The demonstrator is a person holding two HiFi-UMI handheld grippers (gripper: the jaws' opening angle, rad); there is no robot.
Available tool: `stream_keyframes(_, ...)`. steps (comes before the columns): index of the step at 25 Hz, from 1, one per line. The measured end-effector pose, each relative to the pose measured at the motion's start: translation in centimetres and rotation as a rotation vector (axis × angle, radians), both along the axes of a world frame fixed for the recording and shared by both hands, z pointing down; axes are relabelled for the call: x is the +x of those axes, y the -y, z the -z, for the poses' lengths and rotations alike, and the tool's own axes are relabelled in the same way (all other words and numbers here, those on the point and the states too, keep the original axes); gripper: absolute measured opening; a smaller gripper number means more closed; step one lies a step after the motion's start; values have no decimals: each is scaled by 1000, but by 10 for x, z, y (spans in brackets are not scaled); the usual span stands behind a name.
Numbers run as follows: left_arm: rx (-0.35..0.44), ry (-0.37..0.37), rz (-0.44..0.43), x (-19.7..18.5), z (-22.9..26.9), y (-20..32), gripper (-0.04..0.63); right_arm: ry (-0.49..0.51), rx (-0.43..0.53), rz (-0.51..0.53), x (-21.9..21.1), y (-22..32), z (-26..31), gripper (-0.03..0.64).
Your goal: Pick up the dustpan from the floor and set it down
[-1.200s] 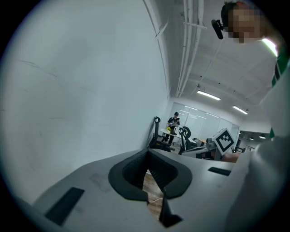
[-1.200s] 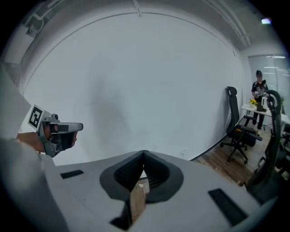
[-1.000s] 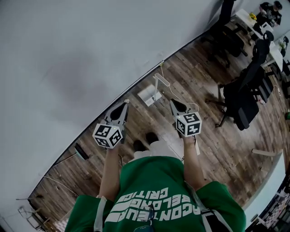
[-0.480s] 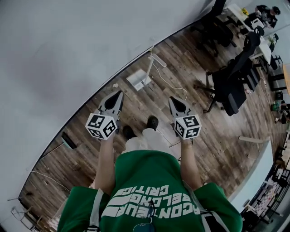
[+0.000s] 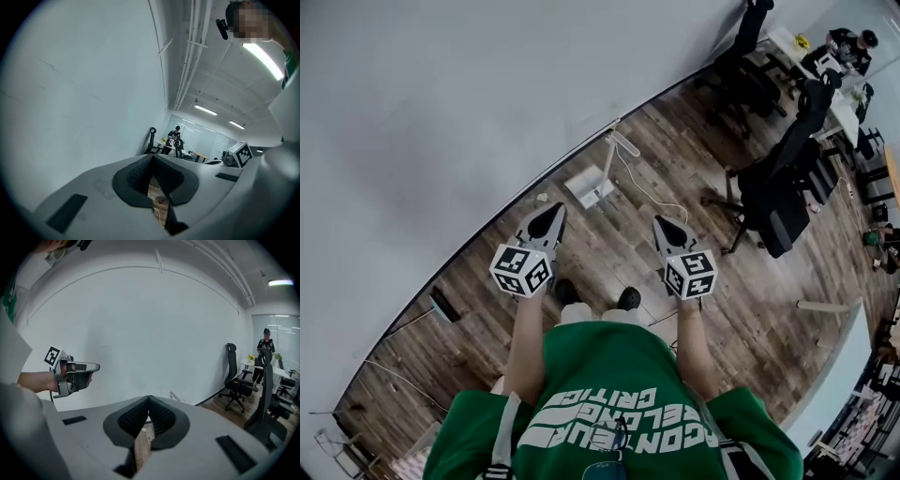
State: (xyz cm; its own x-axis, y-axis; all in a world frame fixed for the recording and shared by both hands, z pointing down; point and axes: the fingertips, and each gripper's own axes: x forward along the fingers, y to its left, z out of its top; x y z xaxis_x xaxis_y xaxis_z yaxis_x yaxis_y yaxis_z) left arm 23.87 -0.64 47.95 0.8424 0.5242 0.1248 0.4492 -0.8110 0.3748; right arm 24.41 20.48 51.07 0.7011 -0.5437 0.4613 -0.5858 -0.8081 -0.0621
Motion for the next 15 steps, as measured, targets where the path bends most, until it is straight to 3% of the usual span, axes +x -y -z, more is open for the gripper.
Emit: stream_keyframes(15,87,11,-41,3,9,-59,-3,1,64,-12,15,-49,-1,8)
